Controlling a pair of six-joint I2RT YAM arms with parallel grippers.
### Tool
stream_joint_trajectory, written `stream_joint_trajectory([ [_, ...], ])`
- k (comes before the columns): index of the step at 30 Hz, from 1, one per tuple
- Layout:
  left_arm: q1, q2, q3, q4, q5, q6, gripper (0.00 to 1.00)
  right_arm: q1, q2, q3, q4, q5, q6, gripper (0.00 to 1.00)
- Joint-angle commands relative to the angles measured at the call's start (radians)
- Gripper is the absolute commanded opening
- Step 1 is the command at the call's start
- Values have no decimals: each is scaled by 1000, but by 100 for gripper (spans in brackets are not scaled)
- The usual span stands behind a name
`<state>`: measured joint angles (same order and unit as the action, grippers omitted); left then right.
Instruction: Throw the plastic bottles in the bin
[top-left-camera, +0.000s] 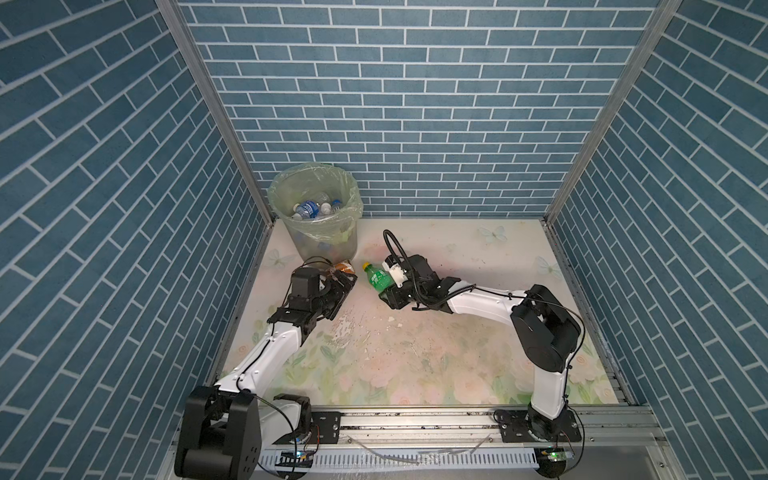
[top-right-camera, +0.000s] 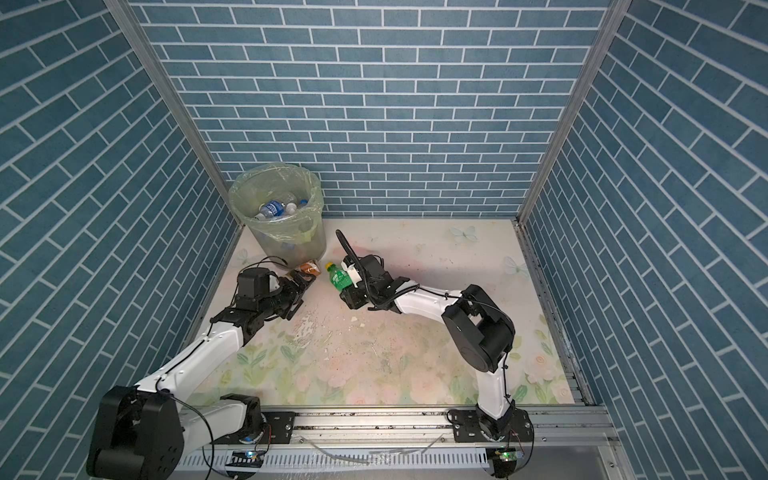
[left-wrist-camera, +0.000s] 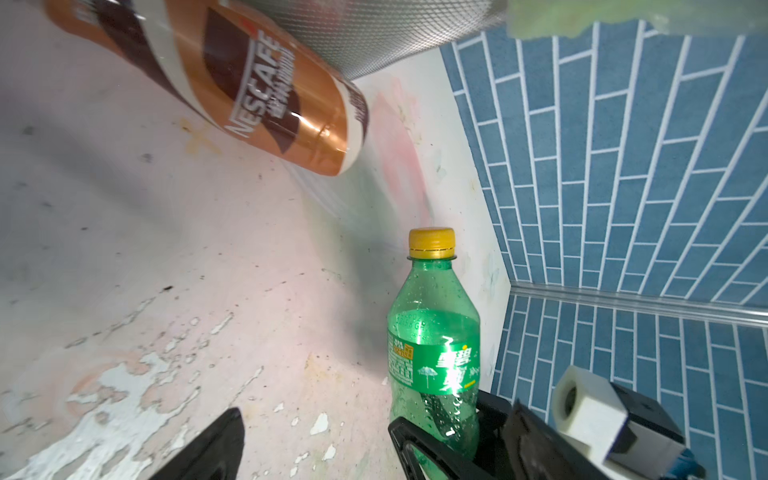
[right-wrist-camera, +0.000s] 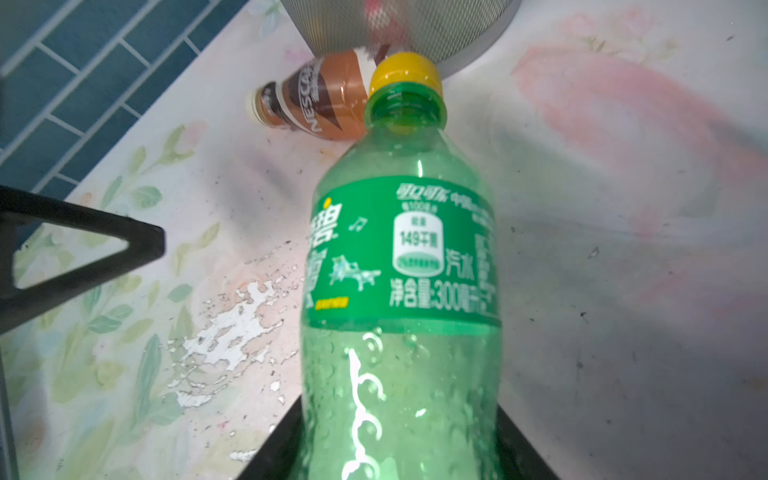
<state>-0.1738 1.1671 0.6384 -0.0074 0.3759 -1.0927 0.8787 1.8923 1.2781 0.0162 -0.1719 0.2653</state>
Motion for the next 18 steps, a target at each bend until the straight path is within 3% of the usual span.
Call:
stream_joint_trajectory([
  [1, -40, 31, 45, 35, -35, -1, 99, 3, -70, -22, -21, 16, 8, 39],
  [18, -141, 194, 214, 101, -74, -13, 99, 7, -134, -20, -30, -16, -3, 38],
])
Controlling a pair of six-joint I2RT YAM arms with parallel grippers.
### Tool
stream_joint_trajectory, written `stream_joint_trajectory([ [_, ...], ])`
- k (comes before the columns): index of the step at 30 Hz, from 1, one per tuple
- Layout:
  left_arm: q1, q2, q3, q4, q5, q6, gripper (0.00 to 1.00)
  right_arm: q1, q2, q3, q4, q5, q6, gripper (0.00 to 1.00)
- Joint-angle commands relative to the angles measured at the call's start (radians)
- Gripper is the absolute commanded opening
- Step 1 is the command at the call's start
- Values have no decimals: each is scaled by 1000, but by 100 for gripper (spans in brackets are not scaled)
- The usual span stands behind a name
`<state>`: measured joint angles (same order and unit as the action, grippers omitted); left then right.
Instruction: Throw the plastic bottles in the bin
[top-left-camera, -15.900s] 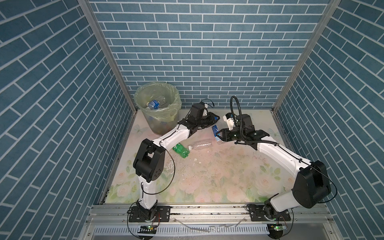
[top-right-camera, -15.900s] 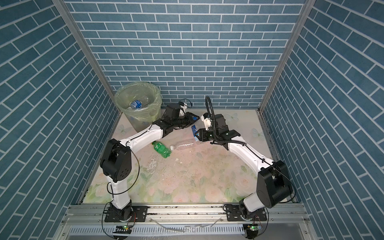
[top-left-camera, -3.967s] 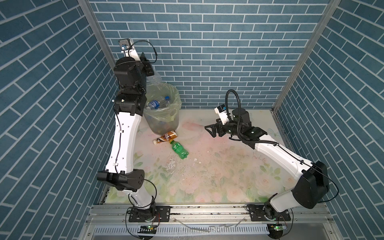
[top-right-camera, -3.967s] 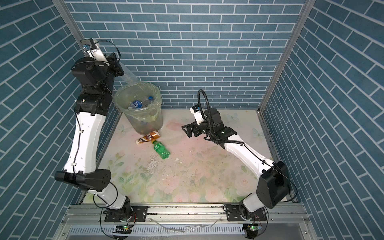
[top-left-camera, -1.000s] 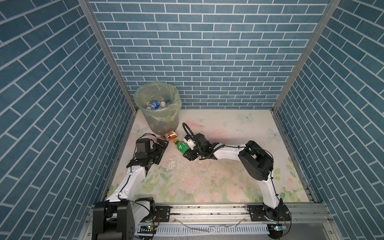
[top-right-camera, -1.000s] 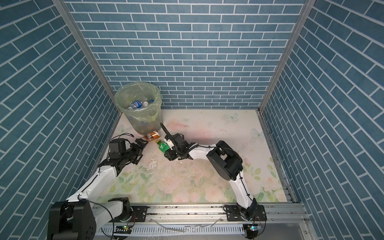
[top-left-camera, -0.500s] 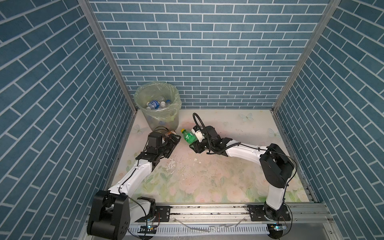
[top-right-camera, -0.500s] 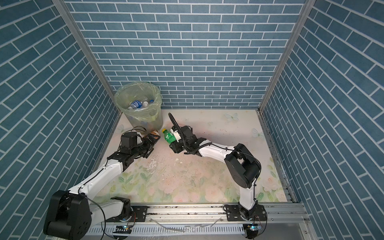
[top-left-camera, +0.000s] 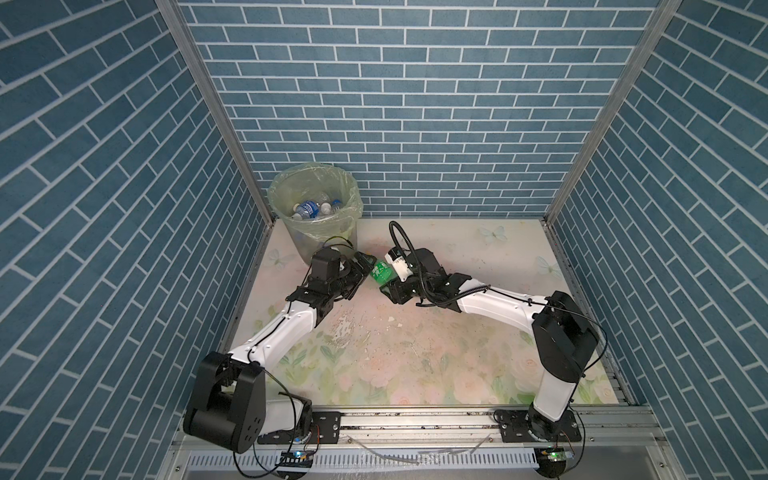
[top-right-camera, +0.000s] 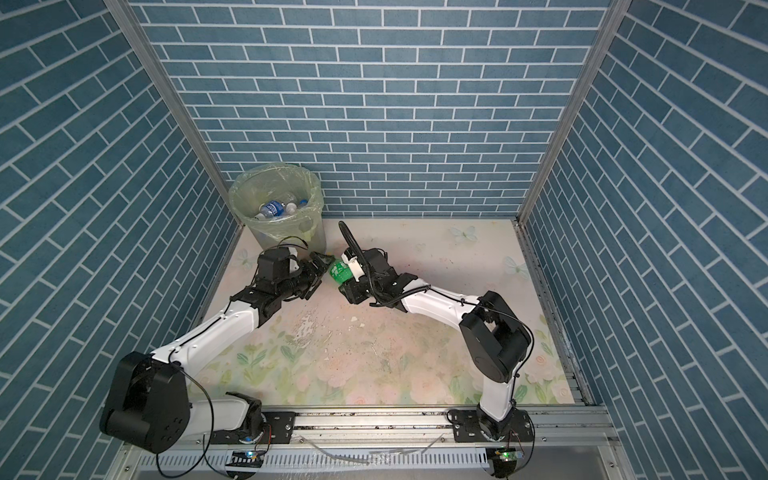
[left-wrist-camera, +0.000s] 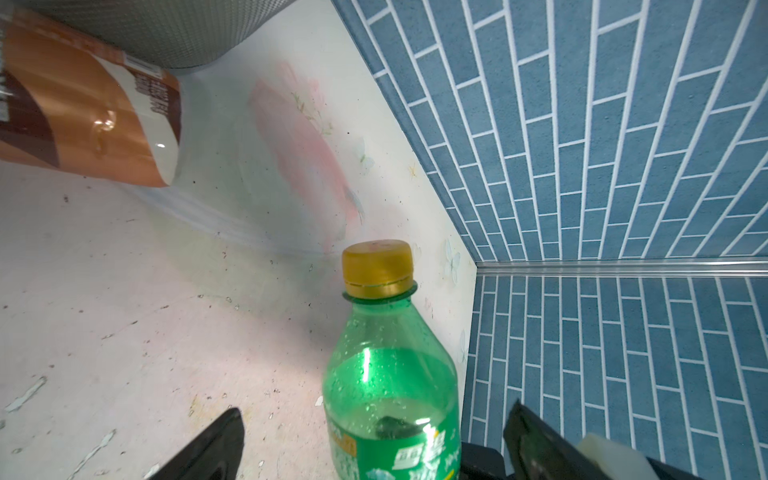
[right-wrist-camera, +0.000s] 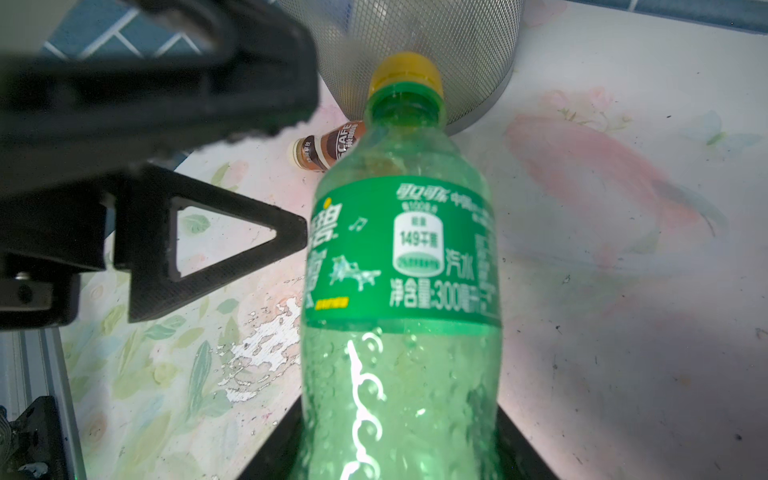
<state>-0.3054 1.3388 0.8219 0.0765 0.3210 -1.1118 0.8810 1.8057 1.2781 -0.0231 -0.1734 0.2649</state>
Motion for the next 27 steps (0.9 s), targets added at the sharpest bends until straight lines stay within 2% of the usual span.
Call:
stream_joint_trajectory([
  [1, -8, 33, 35, 20, -21, 6, 99, 5, -52, -20, 13, -21, -3, 38],
  [7, -9, 77, 65, 51, -28, 6, 99, 6, -81, -31, 34, -39, -8, 38],
  [10, -5, 95, 82, 73, -37, 6, 95, 6, -95, -47, 51, -50, -11, 38],
  [15, -3, 117, 129, 97, -41, 49, 78, 8, -107, -77, 83, -61, -23, 37],
  [23, -4, 157, 138, 149, -18, 42, 40, 8, -121, -97, 104, -55, -27, 37],
  [27, -4, 157, 127, 154, -11, 43, 31, 7, -118, -97, 102, -58, -29, 37],
])
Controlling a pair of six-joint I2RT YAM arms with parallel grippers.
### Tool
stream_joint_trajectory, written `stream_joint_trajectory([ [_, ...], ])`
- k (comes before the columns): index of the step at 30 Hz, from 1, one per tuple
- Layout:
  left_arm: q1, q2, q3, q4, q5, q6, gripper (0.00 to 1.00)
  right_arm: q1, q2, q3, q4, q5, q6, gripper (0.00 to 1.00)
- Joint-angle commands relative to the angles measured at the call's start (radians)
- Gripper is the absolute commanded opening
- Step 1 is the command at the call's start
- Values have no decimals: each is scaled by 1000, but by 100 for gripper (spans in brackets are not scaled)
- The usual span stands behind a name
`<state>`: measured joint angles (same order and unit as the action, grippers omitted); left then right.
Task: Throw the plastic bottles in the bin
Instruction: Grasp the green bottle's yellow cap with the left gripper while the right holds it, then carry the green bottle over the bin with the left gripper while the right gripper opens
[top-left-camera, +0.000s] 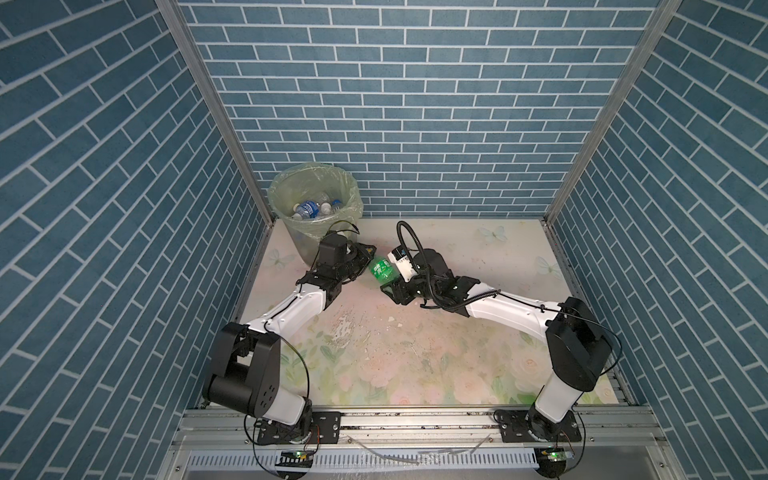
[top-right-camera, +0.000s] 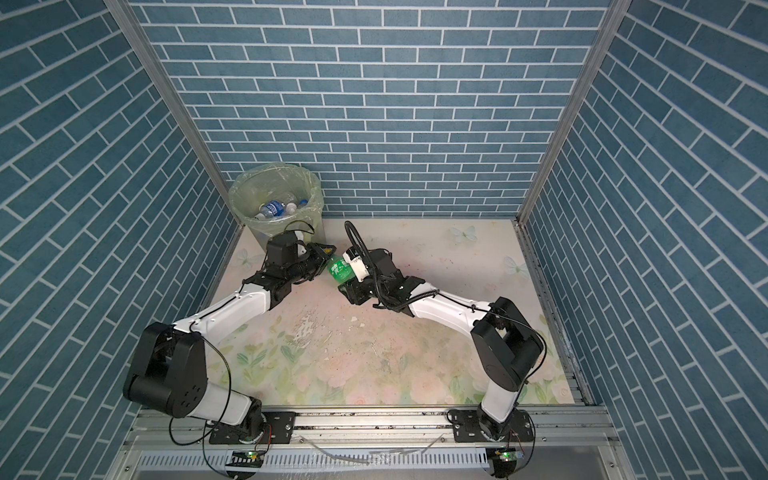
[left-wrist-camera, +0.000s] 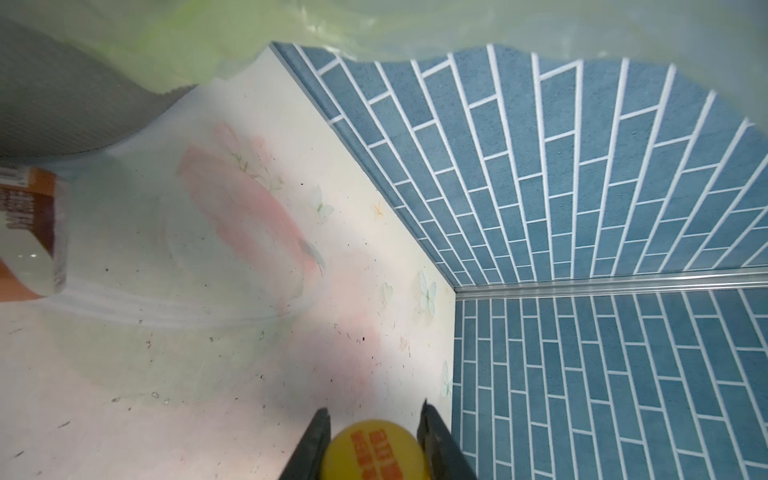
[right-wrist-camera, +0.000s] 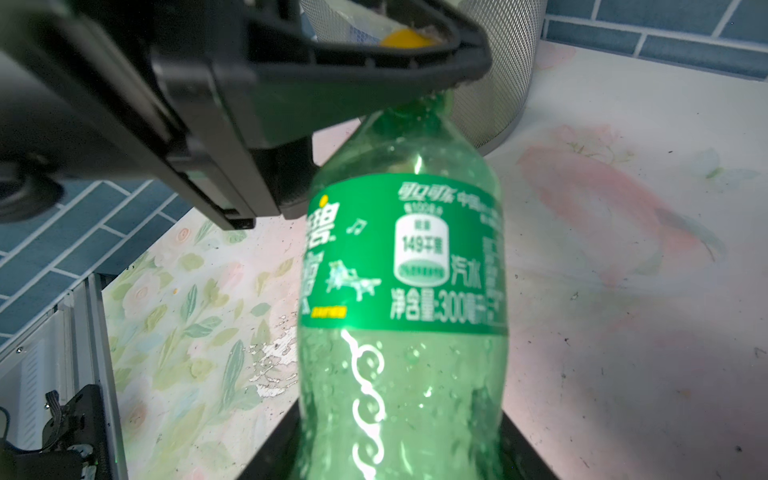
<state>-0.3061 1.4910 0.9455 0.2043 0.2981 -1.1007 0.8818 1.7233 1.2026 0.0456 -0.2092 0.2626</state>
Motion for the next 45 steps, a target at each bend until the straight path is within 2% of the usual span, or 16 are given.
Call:
stream_joint_trajectory([
  [1, -4, 1, 2, 23, 13, 34, 28, 7, -36, -21, 35, -22, -27, 38],
  [6, -4, -18, 2, -8, 5, 58, 22, 6, -43, -23, 43, -24, -25, 46],
  [8, -4, -27, 3, -19, 0, 67, 20, 7, -49, -24, 44, -23, -26, 52],
  [15, -4, -51, 30, -68, -12, 122, 20, 7, -88, -38, 50, -11, -27, 72],
  [17, -4, -58, 42, -85, -21, 140, 20, 6, -102, -45, 50, -6, -28, 82],
  [26, -3, -95, 115, -164, -48, 217, 20, 6, -153, -51, 37, 27, -54, 99],
  [34, -4, -148, 204, -234, -87, 326, 20, 6, -189, -20, 24, 52, -90, 99],
  [45, -1, -166, 472, -366, -228, 610, 21, 7, -228, 9, 40, 71, -102, 99],
])
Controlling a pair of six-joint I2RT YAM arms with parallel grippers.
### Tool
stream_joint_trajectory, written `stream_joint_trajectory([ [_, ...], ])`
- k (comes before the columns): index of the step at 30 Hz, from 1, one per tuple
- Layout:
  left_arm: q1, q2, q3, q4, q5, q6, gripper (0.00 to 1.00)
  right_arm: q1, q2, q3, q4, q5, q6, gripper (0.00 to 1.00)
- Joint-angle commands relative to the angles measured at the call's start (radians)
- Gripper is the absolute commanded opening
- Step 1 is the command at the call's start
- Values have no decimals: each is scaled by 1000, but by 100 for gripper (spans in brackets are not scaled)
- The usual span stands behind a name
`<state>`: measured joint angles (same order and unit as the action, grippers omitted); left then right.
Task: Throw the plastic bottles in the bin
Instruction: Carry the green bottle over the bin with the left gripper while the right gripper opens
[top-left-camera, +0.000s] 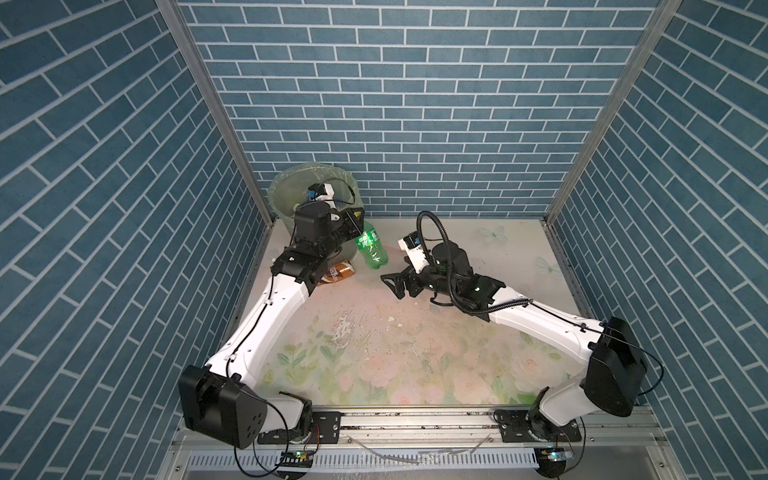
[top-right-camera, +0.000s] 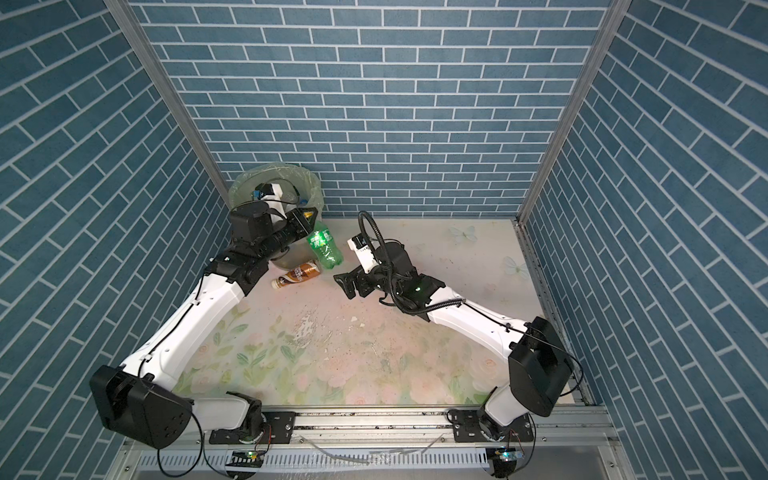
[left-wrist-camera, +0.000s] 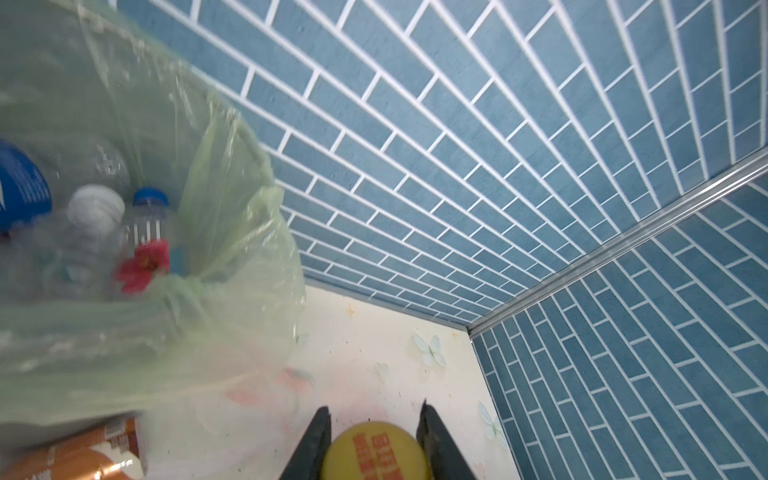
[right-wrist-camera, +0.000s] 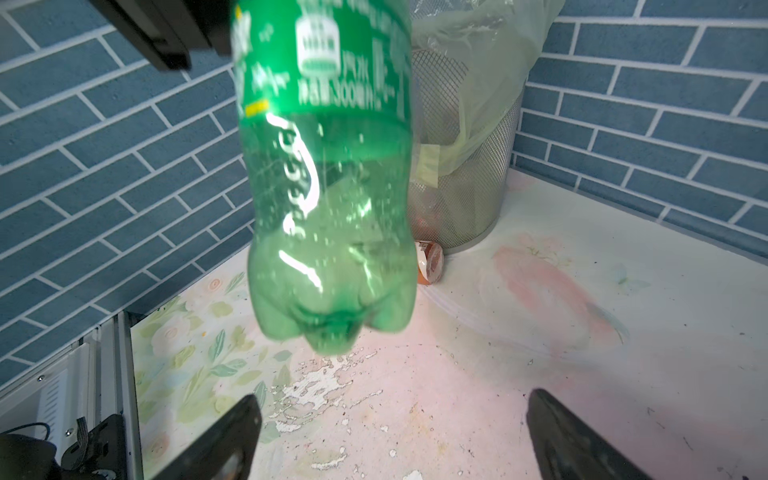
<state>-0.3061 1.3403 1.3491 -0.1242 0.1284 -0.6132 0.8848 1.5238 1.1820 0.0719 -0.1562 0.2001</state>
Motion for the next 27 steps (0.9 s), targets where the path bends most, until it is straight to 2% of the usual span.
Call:
stream_joint_trajectory([
  [1, 0, -10, 100, -45, -78, 155, 20, 4, -31, 32, 16, 18, -41, 99],
  [9, 23, 66, 396, -43, -269, 423, 20, 3, -52, 31, 14, 30, -42, 99],
  [15, 53, 151, 616, 10, -345, 564, 20, 4, -57, 30, 11, 40, -42, 99],
  [22, 66, 233, 801, 57, -358, 651, 20, 4, -54, 66, -6, 43, -63, 99],
  [27, 83, 261, 817, 76, -361, 658, 20, 3, -31, 147, -28, 46, -97, 99],
])
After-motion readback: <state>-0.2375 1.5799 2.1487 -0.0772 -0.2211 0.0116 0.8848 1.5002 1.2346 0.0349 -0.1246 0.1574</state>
